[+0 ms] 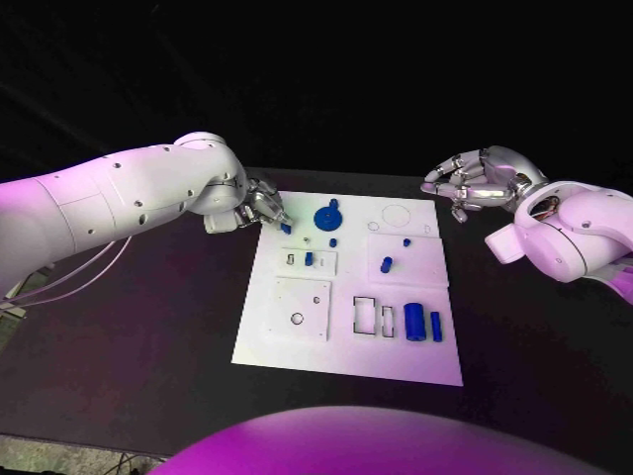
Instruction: Assemble the parts on the task board
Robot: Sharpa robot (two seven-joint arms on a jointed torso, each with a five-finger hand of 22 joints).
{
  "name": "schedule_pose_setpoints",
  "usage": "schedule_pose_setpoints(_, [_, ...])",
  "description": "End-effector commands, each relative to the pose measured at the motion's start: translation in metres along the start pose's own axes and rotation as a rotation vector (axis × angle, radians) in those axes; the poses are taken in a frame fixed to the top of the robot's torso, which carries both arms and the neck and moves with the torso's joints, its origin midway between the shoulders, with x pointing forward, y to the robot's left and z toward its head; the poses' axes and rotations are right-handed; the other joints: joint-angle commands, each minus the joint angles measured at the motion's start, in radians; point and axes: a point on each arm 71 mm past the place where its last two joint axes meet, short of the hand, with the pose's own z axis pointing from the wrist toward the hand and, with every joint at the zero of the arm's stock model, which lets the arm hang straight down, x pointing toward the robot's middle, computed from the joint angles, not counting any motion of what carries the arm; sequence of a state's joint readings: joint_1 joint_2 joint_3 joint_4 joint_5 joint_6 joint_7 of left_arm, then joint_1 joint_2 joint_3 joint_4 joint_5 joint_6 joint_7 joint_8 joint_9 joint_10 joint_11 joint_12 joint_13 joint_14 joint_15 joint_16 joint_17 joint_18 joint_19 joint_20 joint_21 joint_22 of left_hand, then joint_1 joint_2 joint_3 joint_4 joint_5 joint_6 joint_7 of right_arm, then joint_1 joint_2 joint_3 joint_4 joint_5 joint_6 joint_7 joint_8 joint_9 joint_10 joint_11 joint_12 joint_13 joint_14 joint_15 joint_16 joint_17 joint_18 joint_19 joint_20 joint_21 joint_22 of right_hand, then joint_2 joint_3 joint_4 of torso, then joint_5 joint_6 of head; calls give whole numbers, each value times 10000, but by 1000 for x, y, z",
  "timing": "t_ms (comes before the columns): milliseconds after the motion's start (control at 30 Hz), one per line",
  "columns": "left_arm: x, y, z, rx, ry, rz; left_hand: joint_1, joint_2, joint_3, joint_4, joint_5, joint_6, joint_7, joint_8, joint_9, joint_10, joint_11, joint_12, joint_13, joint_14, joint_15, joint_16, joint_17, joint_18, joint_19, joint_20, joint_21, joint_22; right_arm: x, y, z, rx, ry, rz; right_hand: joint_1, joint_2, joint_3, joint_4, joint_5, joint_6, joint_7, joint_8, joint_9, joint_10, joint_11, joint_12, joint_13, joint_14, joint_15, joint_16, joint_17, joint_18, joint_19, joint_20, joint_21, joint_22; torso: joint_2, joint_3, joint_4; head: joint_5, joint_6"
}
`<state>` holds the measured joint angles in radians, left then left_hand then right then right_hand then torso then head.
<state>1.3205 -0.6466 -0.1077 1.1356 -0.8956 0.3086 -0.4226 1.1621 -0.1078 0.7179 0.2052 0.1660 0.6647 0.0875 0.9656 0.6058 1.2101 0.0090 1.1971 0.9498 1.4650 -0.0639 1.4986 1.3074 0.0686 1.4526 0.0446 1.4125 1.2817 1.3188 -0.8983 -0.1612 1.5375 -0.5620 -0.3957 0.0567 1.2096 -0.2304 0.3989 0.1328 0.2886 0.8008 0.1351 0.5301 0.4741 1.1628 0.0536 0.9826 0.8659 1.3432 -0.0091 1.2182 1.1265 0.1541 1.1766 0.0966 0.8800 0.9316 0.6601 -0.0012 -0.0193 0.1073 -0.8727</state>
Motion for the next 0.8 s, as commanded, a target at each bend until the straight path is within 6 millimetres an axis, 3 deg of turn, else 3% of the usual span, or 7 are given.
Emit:
schedule_pose_setpoints(33, [1, -4, -5, 632, -225, -610, -100, -43, 2014, -1939, 47, 90, 7, 33, 19, 83, -9, 62, 29, 765, 63, -41, 1730, -93, 71, 19, 41, 24, 0, 0, 0, -55, 65, -66, 1, 17, 2, 64, 35, -44, 4, 5, -11, -42, 5, -51, -6, -64, -13, -33, -9, 21, -39, 1, -46, -12, -5, 7, 1, 7, 1])
schedule_pose_setpoints(400, [9, -8, -26, 1451, -1216, 523, -157, -120, 2133, -2034, 111, 164, -14, 71, 30, 167, -30, 107, 84, 766, 46, -38, 1734, -117, 124, 4, 114, 152, -2, -1, -1, -24, 6, -73, -58, 55, -12, 145, 55, -49, 10, 5, -19, -37, 12, -56, -4, -66, -7, -29, -17, 17, -36, 6, -32, 6, -5, 3, 20, 38, 1])
schedule_pose_setpoints(800, [33, -10, -27, 1526, -1287, 1678, -204, -183, 2231, -2070, 143, 241, -37, 90, 29, 228, -52, 121, 102, 767, 26, -37, 1735, -126, 144, -5, 141, 195, -2, -2, -1, 3, 16, -73, -62, 64, -13, 161, 72, -50, 9, 5, -21, -38, 11, -59, -5, -69, -6, -31, -25, 18, -39, 7, -36, 3, 5, -9, -1, 88, 1])
